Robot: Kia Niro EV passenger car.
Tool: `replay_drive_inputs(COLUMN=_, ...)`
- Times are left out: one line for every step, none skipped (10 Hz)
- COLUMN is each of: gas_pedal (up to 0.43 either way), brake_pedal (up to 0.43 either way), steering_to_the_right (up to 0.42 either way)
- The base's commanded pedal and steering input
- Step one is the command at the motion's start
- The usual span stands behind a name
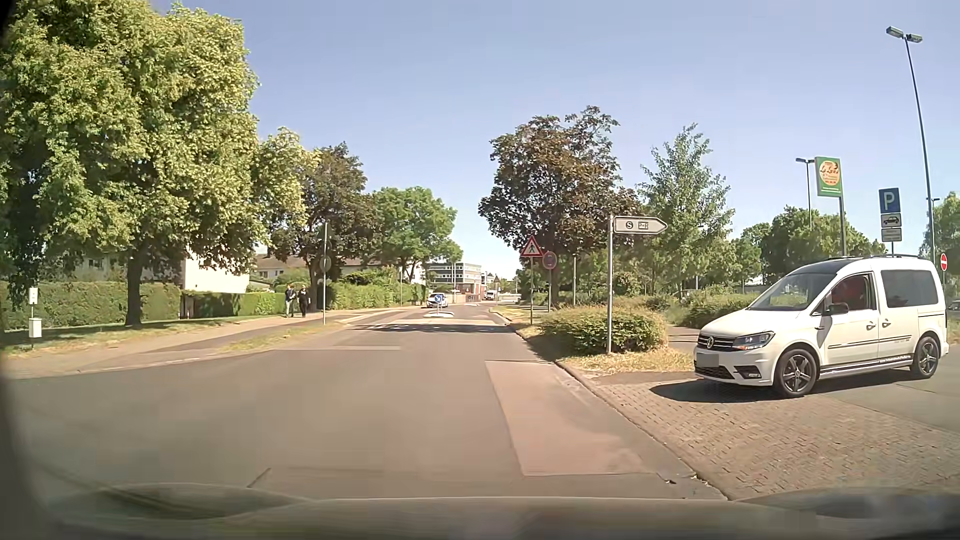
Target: Follow the waypoints while adhering to traffic rules and regulations
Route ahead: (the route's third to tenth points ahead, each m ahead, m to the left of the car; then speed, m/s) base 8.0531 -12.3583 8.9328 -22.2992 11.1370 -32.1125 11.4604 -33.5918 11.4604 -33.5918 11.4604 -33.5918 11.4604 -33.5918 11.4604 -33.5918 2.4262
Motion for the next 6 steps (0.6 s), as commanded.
replay_drive_inputs(gas_pedal=0.0, brake_pedal=0.232, steering_to_the_right=0.316)
replay_drive_inputs(gas_pedal=0.0, brake_pedal=0.213, steering_to_the_right=0.37)
replay_drive_inputs(gas_pedal=0.0, brake_pedal=0.207, steering_to_the_right=0.422)
replay_drive_inputs(gas_pedal=0.0, brake_pedal=0.207, steering_to_the_right=0.473)
replay_drive_inputs(gas_pedal=0.0, brake_pedal=0.189, steering_to_the_right=0.531)
replay_drive_inputs(gas_pedal=0.0, brake_pedal=0.14, steering_to_the_right=0.579)
